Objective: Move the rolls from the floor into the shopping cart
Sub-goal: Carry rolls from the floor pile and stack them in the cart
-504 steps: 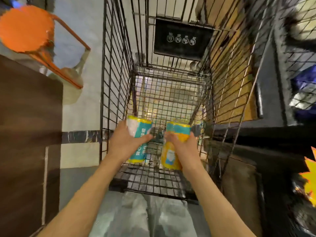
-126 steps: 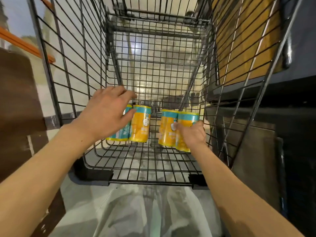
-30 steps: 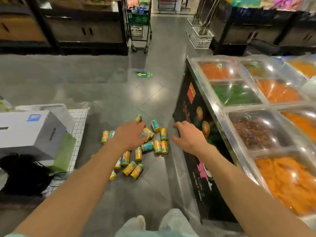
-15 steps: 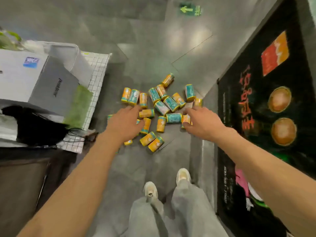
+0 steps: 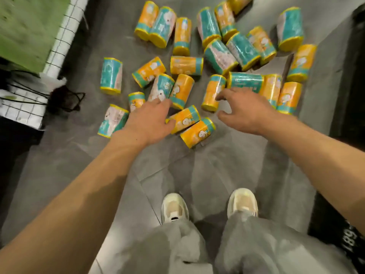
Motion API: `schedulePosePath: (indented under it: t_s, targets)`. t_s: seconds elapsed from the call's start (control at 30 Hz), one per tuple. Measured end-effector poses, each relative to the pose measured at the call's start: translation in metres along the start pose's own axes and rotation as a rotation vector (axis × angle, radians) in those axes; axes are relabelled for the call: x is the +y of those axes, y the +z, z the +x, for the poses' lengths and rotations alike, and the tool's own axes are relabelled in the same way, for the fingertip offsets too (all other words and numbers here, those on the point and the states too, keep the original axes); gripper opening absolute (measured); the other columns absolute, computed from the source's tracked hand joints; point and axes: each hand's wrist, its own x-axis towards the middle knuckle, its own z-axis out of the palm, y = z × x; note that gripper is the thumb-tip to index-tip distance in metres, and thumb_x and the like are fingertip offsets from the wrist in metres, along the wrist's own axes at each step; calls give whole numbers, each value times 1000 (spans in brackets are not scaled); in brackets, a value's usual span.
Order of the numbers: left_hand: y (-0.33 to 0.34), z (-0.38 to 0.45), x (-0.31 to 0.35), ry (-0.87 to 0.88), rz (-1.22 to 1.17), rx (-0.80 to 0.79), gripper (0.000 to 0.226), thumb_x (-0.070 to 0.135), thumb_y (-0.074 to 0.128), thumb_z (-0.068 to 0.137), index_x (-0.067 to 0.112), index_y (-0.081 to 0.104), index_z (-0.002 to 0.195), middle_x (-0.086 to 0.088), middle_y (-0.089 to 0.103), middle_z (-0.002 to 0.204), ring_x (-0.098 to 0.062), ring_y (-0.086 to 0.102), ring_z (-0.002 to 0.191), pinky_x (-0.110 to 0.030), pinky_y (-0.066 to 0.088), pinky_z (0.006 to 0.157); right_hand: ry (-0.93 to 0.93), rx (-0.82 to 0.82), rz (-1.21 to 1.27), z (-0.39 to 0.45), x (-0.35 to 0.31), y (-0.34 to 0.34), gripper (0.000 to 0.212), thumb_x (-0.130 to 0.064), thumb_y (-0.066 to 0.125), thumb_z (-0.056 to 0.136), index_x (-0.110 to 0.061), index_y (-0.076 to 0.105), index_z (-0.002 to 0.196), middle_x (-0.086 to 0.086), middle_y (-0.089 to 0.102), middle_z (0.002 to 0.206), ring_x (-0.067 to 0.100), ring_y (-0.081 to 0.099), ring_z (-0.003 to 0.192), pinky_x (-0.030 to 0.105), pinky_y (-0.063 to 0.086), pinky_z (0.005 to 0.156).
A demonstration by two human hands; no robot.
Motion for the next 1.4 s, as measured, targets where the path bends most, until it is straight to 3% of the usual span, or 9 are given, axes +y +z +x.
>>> schedulePosePath:
  t_s: [0.27, 0.53, 0.77, 0.93, 1.1, 1.27, 1.4]
  targets:
    - [103, 77, -35, 29, -30, 112, 47, 45, 58, 92, 22, 52, 133, -12, 60, 124, -37, 56, 117, -50, 49, 94, -43, 71, -130, 75, 43, 96, 47, -47, 56, 96, -26, 53, 139, 10, 56, 137, 35, 51, 128, 46, 43, 90]
    - [108, 89, -55, -13, 26, 205, 52, 41, 60, 93, 20, 48, 140, -15, 57, 135, -37, 53, 125, -48, 48, 95, -136, 123, -169, 91, 53, 110, 47, -45, 59, 94, -23, 56, 136, 9, 59, 133, 35, 55, 123, 50, 49, 96]
    - [101, 62, -59, -48, 31, 187, 48, 41, 59, 95, 21, 49, 137, -12, 58, 129, -34, 57, 117, -49, 51, 88, -234, 9, -347, 76, 26, 123, 52, -51, 57, 93, -27, 51, 138, 3, 59, 129, 29, 55, 120, 40, 45, 79]
    - [100, 59, -68, -49, 16, 229, 48, 40, 60, 93, 23, 49, 136, -10, 59, 128, -34, 57, 117, -51, 51, 91, -375, -127, -527, 88, 11, 153, 64, -53, 67, 84, -28, 48, 140, 2, 58, 132, 27, 56, 119, 40, 50, 86]
    - [105, 48, -82, -67, 25, 194, 47, 41, 59, 93, 21, 49, 135, -12, 59, 126, -37, 57, 116, -53, 50, 93, -435, -186, -611, 94, 9, 180, 95, -63, 81, 71, -27, 39, 148, 5, 47, 142, 27, 50, 126, 40, 47, 98]
    - [114, 47, -90, -86, 5, 184, 42, 41, 58, 94, 24, 50, 132, -9, 60, 129, -35, 57, 118, -53, 49, 95, -430, -239, -543, 92, 14, 215, 92, -56, 87, 63, -23, 43, 136, 6, 54, 130, 27, 55, 117, 41, 50, 91]
    - [117, 53, -82, -84, -14, 160, 43, 41, 58, 94, 24, 50, 133, -6, 58, 131, -32, 57, 119, -52, 50, 96, -389, -212, -462, 90, 18, 218, 93, -50, 88, 64, -21, 41, 139, 7, 53, 132, 29, 55, 117, 41, 50, 92]
